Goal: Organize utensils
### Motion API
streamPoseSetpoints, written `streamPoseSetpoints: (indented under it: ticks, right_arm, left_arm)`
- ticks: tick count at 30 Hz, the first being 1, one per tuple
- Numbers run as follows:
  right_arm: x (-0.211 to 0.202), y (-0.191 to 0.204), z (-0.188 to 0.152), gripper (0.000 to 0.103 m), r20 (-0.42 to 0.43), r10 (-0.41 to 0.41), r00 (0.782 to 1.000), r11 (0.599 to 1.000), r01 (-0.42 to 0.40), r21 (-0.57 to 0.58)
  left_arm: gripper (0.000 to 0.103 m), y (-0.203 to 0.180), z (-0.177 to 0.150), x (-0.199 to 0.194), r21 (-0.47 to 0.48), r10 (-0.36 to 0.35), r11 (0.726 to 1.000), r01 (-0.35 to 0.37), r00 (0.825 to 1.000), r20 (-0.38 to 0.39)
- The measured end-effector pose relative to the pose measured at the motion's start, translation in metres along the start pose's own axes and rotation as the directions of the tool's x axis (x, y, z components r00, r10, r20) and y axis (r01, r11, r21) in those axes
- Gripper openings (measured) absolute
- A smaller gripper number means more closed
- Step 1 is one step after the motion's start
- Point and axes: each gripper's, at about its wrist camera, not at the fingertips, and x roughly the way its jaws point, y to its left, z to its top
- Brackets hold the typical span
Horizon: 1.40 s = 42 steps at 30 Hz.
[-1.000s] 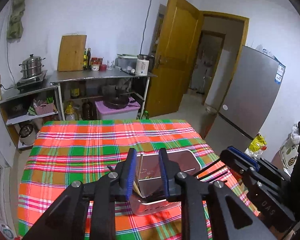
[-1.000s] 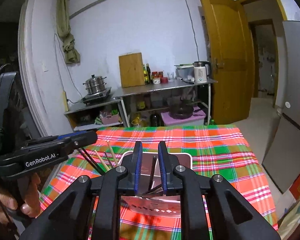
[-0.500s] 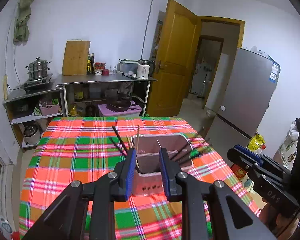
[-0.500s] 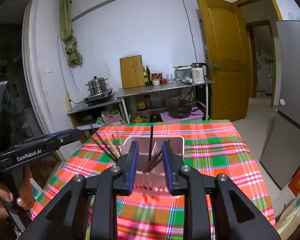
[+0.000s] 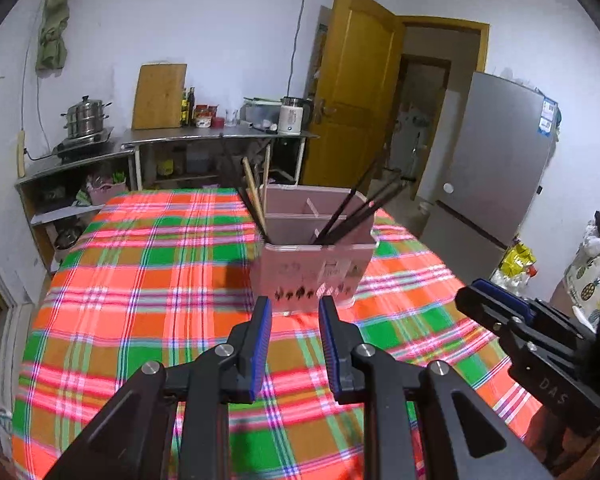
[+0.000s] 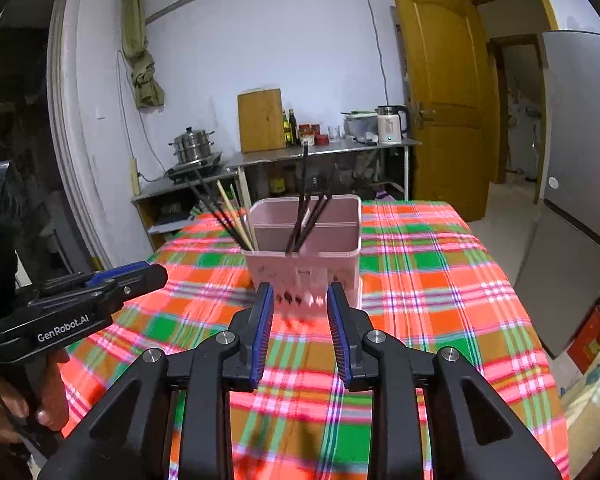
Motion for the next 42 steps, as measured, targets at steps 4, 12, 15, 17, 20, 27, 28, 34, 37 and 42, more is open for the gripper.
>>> streamPoseSetpoints:
  ticks: [4,12,15,17,20,27,28,34,37,42]
  right_arm:
    - [-0.006,0.002,-0.016,0.029,-0.011,-0.007,1.000,1.000,0.007,0.000]
    - [-0.016,0.012,-0.042,0.029,-0.019,-0.029,0.999,0.999,0.028,-0.025]
    - [-0.017,0.017,-0.053,0.029,-0.036,-0.029,0.999,0.999,0.028,-0.034]
    - [-0.017,0.020,-0.060,0.029,-0.045,-0.033,0.998,0.998,0.031,-0.046]
    - [-0.017,0.023,-0.068,0.029,-0.053,-0.037,0.998,0.998,0.033,-0.058]
    - [-0.020,0.021,-0.068,0.030,-0.041,-0.045,0.998,0.998,0.042,-0.052]
    - [-0.020,0.020,-0.068,0.030,-0.040,-0.045,0.998,0.998,0.043,-0.050]
    - [-0.022,0.018,-0.069,0.030,-0.037,-0.048,0.998,0.998,0.047,-0.042]
    - [-0.022,0.019,-0.069,0.030,-0.036,-0.050,0.998,0.998,0.048,-0.043]
    - [-0.022,0.018,-0.068,0.030,-0.033,-0.049,0.998,0.998,0.047,-0.040]
  left_arm:
    - [0.024,0.003,-0.016,-0.005,-0.006,0.007,1.000,-0.007,1.000,0.007]
    - [0.024,0.000,-0.040,-0.014,-0.008,0.014,1.000,-0.014,1.000,0.023]
    - [0.024,-0.004,-0.050,-0.016,-0.002,0.013,1.000,-0.013,1.000,0.021]
    - [0.024,-0.007,-0.053,-0.017,0.004,0.008,1.000,-0.008,1.000,0.017]
    - [0.024,-0.011,-0.059,-0.019,0.013,0.002,1.000,-0.002,1.000,0.017]
    - [0.024,-0.008,-0.065,-0.020,-0.002,0.012,1.000,-0.012,1.000,0.011]
    - [0.024,-0.009,-0.066,-0.020,-0.002,0.012,1.000,-0.012,1.000,0.012]
    - [0.024,-0.011,-0.066,-0.019,0.010,0.012,1.000,-0.012,1.000,0.011]
    - [0.024,-0.011,-0.066,-0.019,0.013,0.014,1.000,-0.014,1.000,0.013]
    - [0.024,-0.012,-0.066,-0.019,0.015,0.018,1.000,-0.018,1.000,0.015]
